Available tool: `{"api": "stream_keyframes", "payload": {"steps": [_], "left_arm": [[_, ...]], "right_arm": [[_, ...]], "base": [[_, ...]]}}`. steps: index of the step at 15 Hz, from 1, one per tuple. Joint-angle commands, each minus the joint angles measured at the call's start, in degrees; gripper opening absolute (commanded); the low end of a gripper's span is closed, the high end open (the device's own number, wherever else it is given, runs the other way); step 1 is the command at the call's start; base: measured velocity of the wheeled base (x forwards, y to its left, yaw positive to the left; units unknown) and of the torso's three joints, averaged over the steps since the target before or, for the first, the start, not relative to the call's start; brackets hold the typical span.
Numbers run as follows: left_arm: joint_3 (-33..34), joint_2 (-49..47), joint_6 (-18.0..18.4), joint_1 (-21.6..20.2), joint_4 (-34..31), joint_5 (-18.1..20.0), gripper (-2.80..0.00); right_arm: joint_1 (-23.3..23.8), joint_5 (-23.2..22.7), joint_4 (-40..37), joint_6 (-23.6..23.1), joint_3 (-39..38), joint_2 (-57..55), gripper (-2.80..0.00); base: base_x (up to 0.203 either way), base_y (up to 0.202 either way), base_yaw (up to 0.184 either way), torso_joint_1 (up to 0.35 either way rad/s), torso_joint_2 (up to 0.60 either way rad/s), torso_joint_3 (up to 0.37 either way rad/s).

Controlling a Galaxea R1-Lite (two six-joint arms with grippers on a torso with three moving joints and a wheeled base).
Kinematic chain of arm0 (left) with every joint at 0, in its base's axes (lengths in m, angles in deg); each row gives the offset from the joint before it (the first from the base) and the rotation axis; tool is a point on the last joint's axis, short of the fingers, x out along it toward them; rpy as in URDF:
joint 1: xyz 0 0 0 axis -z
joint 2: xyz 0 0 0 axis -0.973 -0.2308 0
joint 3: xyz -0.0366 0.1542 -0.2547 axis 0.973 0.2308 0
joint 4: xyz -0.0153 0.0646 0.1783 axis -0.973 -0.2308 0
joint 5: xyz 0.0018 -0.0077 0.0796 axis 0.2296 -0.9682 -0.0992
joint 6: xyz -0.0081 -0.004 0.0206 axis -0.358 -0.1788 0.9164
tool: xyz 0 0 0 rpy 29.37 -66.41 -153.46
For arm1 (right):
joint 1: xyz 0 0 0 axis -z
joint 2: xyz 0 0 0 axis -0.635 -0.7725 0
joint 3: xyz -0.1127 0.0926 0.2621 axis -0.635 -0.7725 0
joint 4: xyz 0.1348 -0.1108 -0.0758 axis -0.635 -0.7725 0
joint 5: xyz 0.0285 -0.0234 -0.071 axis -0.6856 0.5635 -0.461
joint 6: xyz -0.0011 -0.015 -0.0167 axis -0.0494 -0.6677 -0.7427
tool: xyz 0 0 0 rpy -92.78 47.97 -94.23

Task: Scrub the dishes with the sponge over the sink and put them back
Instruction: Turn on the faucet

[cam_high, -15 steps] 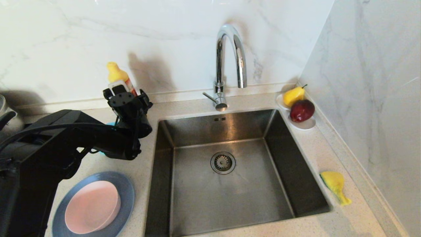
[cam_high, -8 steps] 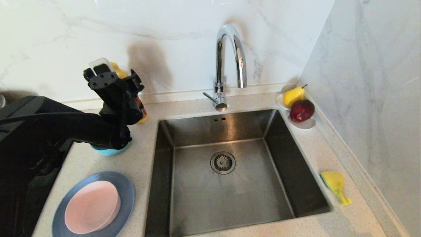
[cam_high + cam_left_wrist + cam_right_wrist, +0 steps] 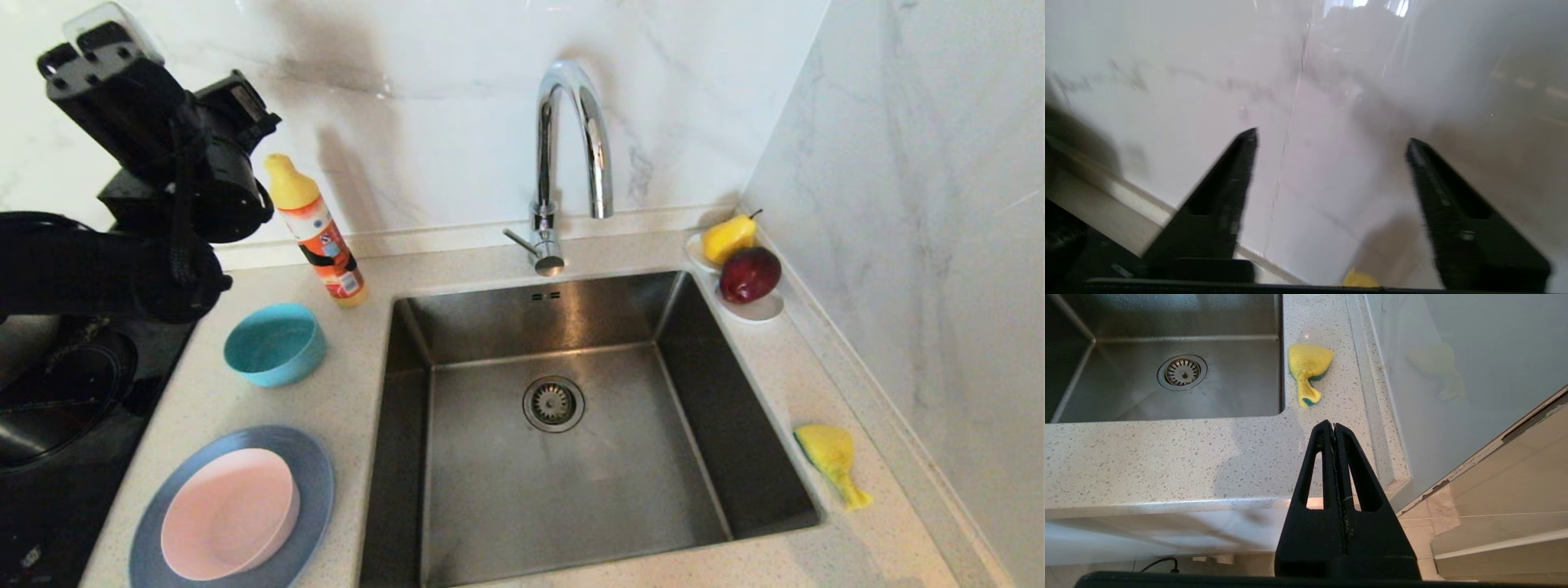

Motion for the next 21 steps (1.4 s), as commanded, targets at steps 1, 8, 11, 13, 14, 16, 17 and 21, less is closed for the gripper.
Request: {"api": "stream_keyframes", "payload": {"steps": [1, 8, 11, 13, 14, 16, 17, 21], "left_arm": [[-0.04, 8.9, 0.02, 0.04, -3.81, -0.08, -2.8], [-2.5, 20.77, -4.23, 1.73, -30.89, 5.03, -2.8], [-2.92, 26.25, -10.08, 6.06, -51.5, 20.49, -2.8], [-3.54, 26.55, -14.06, 8.56, -59.23, 31.8, -2.8], [-3.8, 24.69, -15.07, 9.52, -59.85, 33.41, -2.8], [-4.56, 19.81, -17.35, 10.94, -59.92, 34.93, -2.8], [-5.02, 18.1, -19.61, 11.22, -59.52, 38.31, -2.8], [-8.87, 10.17, -22.31, 11.4, -58.12, 48.56, -2.8]], "right_arm": [[-0.01, -0.04, -0.02, -0.03, 0.0, 0.06, -2.8], [-0.01, -0.04, -0.04, -0.03, 0.0, 0.06, -2.8], [-0.01, -0.04, -0.04, -0.03, 0.0, 0.04, -2.8], [-0.01, -0.04, -0.04, -0.03, 0.0, 0.06, -2.8], [-0.01, -0.04, 0.02, -0.03, 0.0, -0.02, -2.8], [-0.07, -0.04, 0.03, 0.03, 0.02, 0.06, -2.8], [-0.01, -0.04, -0.04, -0.03, 0.0, 0.06, -2.8], [-0.01, -0.04, -0.04, -0.03, 0.0, 0.06, -2.8]], "base": [[0.0, 0.0, 0.0, 0.0, 0.0, 0.0], [0.0, 0.0, 0.0, 0.0, 0.0, 0.0], [0.0, 0.0, 0.0, 0.0, 0.0, 0.0], [0.0, 0.0, 0.0, 0.0, 0.0, 0.0], [0.0, 0.0, 0.0, 0.0, 0.0, 0.0], [0.0, 0.0, 0.0, 0.0, 0.0, 0.0], [0.0, 0.0, 0.0, 0.0, 0.0, 0.0], [0.0, 0.0, 0.0, 0.0, 0.0, 0.0]]}}
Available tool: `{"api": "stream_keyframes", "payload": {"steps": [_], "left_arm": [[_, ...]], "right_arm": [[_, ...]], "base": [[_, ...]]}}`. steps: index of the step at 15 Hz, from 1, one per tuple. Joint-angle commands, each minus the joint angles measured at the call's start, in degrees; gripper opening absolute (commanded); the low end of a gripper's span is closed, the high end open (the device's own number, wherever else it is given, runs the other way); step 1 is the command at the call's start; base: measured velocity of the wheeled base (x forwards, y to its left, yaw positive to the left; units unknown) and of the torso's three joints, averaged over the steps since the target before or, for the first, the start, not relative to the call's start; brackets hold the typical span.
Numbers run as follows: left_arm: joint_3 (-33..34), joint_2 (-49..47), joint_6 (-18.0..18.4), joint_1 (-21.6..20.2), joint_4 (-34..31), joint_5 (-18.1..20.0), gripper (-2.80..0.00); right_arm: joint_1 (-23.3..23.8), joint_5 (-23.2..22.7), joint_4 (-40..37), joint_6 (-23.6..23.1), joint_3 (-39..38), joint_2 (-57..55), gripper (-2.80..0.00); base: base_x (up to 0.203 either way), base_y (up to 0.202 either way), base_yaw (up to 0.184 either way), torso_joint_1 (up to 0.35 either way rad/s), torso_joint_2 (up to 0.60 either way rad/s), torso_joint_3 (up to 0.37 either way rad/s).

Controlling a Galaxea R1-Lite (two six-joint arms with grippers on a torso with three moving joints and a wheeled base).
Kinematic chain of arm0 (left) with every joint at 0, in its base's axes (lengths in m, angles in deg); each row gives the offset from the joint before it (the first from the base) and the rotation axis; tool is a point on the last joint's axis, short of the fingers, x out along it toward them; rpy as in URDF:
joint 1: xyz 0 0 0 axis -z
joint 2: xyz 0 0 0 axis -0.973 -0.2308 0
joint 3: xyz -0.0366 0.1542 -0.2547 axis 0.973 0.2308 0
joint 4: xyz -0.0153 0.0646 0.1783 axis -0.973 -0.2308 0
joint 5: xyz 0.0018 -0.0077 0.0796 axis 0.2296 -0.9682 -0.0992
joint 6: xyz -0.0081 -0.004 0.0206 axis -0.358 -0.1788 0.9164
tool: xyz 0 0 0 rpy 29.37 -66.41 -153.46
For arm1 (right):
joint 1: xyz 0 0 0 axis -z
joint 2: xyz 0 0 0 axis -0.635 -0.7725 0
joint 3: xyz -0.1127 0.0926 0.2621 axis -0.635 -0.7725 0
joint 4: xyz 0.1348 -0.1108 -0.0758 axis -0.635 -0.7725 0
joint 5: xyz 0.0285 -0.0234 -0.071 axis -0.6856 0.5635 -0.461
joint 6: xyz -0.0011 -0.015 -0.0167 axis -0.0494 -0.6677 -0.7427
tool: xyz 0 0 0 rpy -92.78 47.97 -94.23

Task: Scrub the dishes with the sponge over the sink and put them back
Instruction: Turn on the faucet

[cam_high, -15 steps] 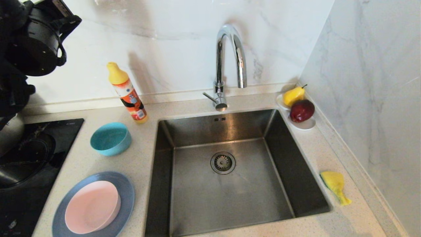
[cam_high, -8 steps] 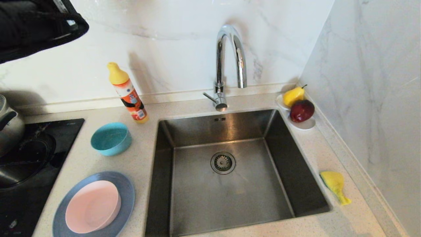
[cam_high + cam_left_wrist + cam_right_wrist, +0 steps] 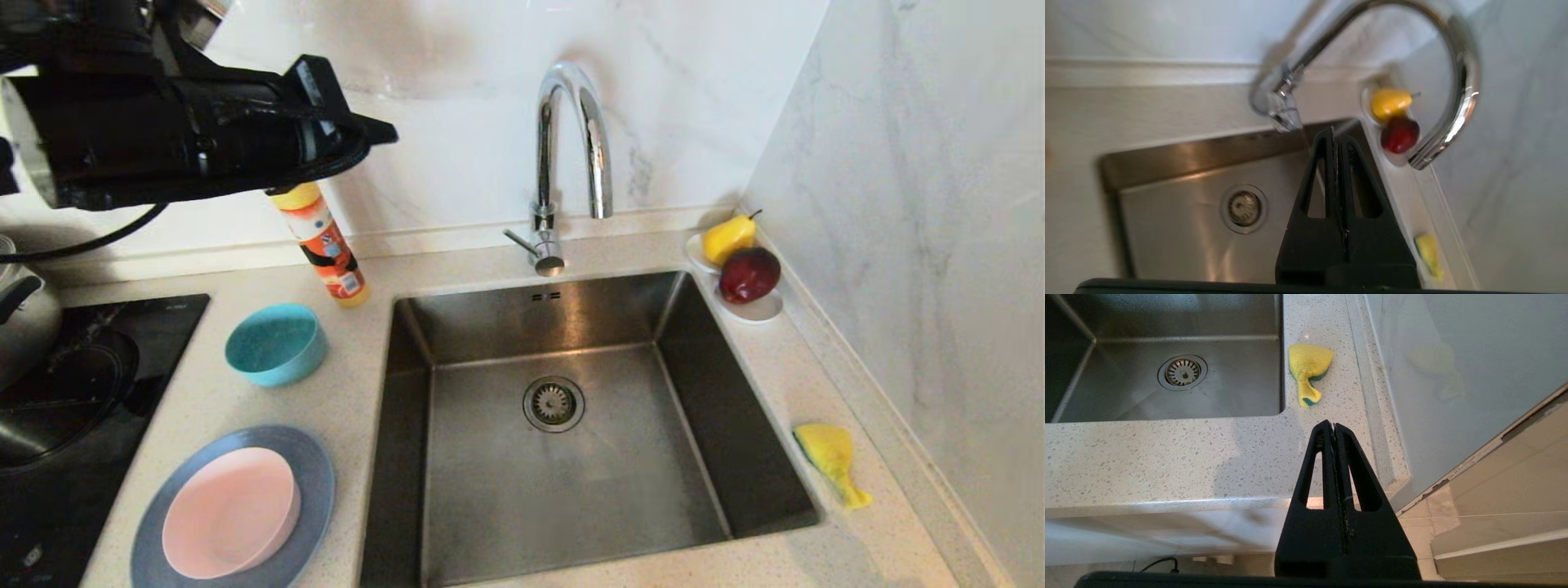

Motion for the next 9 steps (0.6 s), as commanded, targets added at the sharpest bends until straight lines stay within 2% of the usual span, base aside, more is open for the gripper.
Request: {"api": "stream_keyframes", "payload": {"steps": [1, 3, 6, 9], "left_arm": [[-2.94, -7.77, -0.54, 0.09, 0.52, 1.22, -2.8], [-5.47, -12.43, -1.38, 0.12, 1.46, 1.84, -2.8], [-9.94, -19.79, -2.19, 0.35, 6.87, 1.59, -2.8], [-15.83, -25.06, -2.32, 0.35, 8.36, 1.32, -2.8]], "right_arm": [[0.01, 0.01, -0.05, 0.02, 0.0, -0.01, -2.8], [-0.02, 0.01, 0.03, 0.0, 0.0, 0.06, -2.8], [0.01, 0.01, 0.02, 0.02, 0.0, 0.06, -2.8], [0.01, 0.01, 0.04, 0.0, 0.0, 0.06, -2.8]], "base": [[0.0, 0.0, 0.0, 0.0, 0.0, 0.0], [0.0, 0.0, 0.0, 0.0, 0.0, 0.0], [0.0, 0.0, 0.0, 0.0, 0.0, 0.0], [0.0, 0.0, 0.0, 0.0, 0.0, 0.0]]}}
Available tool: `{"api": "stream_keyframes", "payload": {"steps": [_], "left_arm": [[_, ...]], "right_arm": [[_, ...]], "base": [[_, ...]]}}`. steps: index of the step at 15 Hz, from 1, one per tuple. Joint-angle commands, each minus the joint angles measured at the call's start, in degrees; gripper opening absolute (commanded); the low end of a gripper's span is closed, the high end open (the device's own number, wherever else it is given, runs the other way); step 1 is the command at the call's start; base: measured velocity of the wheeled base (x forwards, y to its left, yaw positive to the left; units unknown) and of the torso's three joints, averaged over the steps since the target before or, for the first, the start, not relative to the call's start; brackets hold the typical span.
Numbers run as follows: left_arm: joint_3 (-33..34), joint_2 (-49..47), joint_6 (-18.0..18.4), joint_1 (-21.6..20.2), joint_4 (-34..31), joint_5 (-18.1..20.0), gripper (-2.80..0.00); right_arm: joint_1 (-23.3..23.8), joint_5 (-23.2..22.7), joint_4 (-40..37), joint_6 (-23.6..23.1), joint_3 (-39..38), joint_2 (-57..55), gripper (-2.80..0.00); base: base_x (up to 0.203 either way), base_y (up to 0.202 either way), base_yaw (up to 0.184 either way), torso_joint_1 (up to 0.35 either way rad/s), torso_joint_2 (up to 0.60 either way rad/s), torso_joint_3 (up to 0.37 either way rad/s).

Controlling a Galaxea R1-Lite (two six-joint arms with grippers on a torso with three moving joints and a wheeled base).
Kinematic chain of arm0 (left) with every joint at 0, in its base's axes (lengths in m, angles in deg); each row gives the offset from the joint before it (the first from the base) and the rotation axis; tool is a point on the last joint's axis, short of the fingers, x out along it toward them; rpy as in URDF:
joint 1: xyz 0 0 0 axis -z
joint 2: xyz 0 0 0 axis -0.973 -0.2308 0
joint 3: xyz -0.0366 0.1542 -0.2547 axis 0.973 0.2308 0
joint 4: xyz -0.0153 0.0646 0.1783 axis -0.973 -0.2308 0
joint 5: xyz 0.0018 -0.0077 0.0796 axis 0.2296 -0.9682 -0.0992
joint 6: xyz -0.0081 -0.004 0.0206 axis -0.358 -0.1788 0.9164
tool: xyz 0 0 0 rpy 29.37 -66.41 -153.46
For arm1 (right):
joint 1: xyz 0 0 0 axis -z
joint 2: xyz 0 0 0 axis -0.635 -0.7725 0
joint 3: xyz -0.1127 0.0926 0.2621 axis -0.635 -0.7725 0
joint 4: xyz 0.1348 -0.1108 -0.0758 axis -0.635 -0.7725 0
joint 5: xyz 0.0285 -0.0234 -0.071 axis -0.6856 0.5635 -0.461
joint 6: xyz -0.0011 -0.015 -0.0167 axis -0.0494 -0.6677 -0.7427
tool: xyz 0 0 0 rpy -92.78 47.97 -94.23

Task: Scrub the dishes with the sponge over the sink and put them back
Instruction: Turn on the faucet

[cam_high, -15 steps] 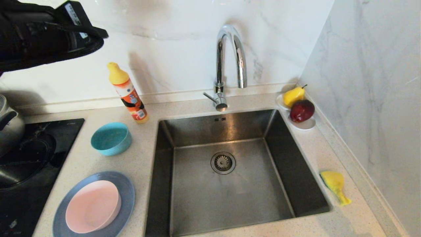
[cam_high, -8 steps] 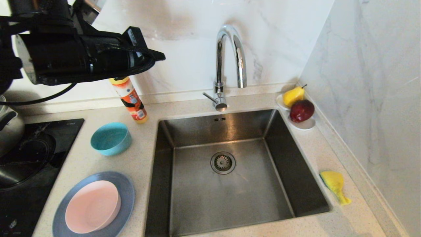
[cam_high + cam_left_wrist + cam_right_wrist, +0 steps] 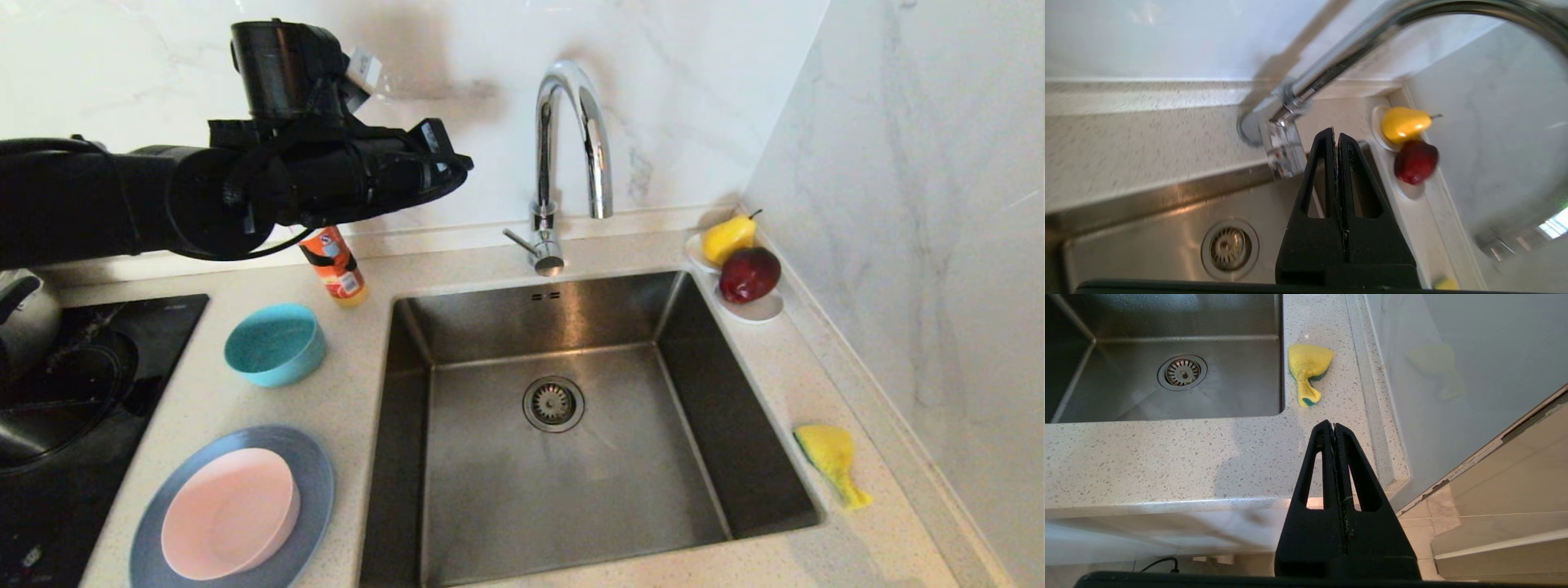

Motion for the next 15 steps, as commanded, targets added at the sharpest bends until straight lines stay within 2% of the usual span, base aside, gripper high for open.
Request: {"api": "stream_keyframes", "payload": {"steps": [1, 5, 9, 15], "left_arm": [[-4.82, -6.54, -0.16, 0.0, 0.21, 0.02, -2.8], [-10.83, -12.62, -0.16, 0.07, 0.4, 0.05, -2.8], [-11.08, -15.59, -0.07, 0.08, 3.8, -0.07, -2.8], [-11.0, -17.62, -0.07, 0.16, 3.98, 0.04, -2.8]], "right_arm": [[-0.01, -0.04, -0.01, 0.0, 0.0, 0.05, -2.8], [-0.01, -0.04, -0.02, -0.04, 0.0, 0.06, -2.8], [-0.01, -0.04, -0.05, -0.04, 0.0, 0.05, -2.8], [-0.01, -0.04, 0.01, -0.04, 0.0, -0.02, -2.8]], "base": [[0.0, 0.0, 0.0, 0.0, 0.0, 0.0], [0.0, 0.0, 0.0, 0.0, 0.0, 0.0], [0.0, 0.0, 0.0, 0.0, 0.0, 0.0], [0.0, 0.0, 0.0, 0.0, 0.0, 0.0]]}}
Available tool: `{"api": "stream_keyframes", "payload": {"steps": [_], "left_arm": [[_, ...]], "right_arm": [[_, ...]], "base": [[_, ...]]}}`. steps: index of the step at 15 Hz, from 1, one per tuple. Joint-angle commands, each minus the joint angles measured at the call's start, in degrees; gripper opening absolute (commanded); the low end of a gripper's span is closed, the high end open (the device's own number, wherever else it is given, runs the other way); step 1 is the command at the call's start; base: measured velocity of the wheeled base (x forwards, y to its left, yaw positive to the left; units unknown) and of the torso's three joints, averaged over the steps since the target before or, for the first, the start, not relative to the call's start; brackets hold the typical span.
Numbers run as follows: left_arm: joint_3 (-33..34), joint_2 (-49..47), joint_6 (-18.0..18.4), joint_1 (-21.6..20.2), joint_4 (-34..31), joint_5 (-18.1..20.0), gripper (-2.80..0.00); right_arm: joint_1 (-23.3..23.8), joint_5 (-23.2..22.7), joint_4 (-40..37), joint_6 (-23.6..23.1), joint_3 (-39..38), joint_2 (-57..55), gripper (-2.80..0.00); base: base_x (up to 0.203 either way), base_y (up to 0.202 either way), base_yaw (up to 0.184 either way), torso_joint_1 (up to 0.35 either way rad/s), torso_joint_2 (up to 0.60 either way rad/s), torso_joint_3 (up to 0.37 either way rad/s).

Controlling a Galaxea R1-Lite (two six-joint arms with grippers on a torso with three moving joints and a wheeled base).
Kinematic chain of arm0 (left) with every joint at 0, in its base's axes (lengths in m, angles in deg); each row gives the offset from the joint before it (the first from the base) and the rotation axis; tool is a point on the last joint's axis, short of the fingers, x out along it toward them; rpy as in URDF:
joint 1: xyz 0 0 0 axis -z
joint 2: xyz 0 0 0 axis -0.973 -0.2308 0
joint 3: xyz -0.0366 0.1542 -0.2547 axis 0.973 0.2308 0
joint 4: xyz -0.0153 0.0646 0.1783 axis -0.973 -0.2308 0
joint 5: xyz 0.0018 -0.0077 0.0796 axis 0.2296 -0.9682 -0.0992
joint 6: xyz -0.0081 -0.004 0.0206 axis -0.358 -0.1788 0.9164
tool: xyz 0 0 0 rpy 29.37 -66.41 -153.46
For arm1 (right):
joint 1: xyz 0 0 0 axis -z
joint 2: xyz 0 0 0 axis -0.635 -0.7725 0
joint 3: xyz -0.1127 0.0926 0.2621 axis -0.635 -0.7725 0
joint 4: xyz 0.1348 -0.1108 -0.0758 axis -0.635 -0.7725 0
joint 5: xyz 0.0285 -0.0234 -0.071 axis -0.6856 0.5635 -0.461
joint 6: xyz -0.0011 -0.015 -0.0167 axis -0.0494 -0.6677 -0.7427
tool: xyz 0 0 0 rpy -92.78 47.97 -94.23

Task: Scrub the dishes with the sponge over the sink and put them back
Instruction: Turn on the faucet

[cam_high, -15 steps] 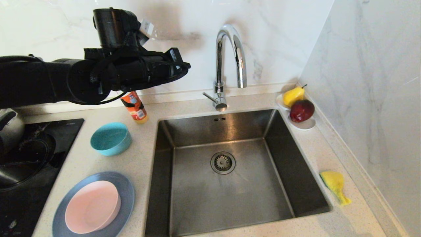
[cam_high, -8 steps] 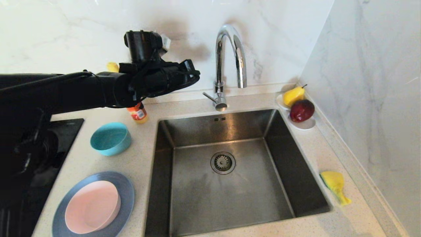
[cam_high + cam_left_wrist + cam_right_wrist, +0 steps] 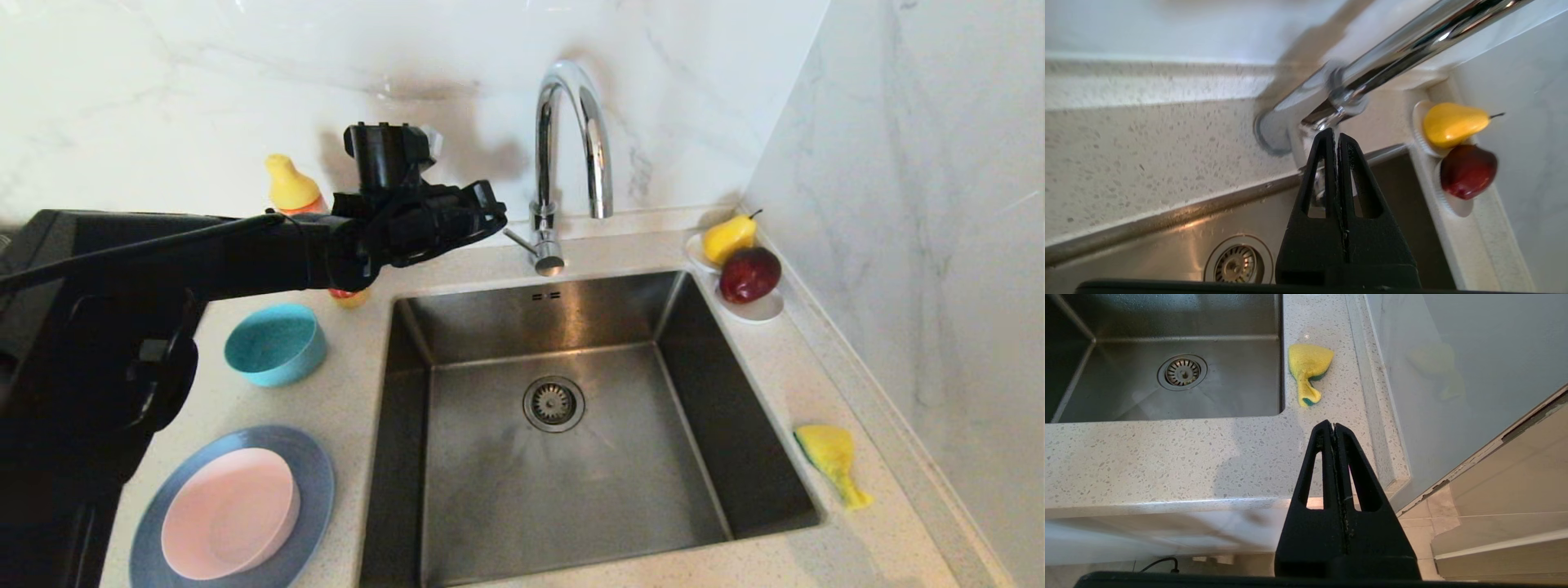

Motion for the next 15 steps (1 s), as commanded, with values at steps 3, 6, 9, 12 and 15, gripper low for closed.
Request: {"api": "stream_keyframes", "payload": {"steps": [3, 6, 9, 12, 15], "left_arm": [[0.01, -1.77, -0.13, 0.2, 1.02, 0.08, -2.8], [0.01, -2.47, -0.13, 0.13, 1.36, 0.08, -2.8], [0.01, -2.56, -0.19, 0.45, 1.21, 0.17, -2.8], [0.1, -2.3, -2.2, 1.1, 1.1, 0.1, -2.8], [1.25, -1.86, -3.03, 1.6, 1.13, 0.08, -2.8]], "right_arm": [[-0.07, -0.02, 0.01, -0.01, 0.0, 0.06, -2.8], [-0.01, -0.02, -0.04, -0.01, 0.0, 0.06, -2.8], [-0.01, -0.02, -0.04, -0.01, 0.0, 0.06, -2.8], [-0.01, -0.02, -0.04, -0.01, 0.01, 0.06, -2.8], [-0.01, -0.02, -0.04, -0.01, 0.0, 0.06, -2.8]], "base": [[0.0, 0.0, 0.0, 0.0, 0.0, 0.0], [0.0, 0.0, 0.0, 0.0, 0.0, 0.0], [0.0, 0.0, 0.0, 0.0, 0.0, 0.0], [0.0, 0.0, 0.0, 0.0, 0.0, 0.0], [0.0, 0.0, 0.0, 0.0, 0.0, 0.0]]}}
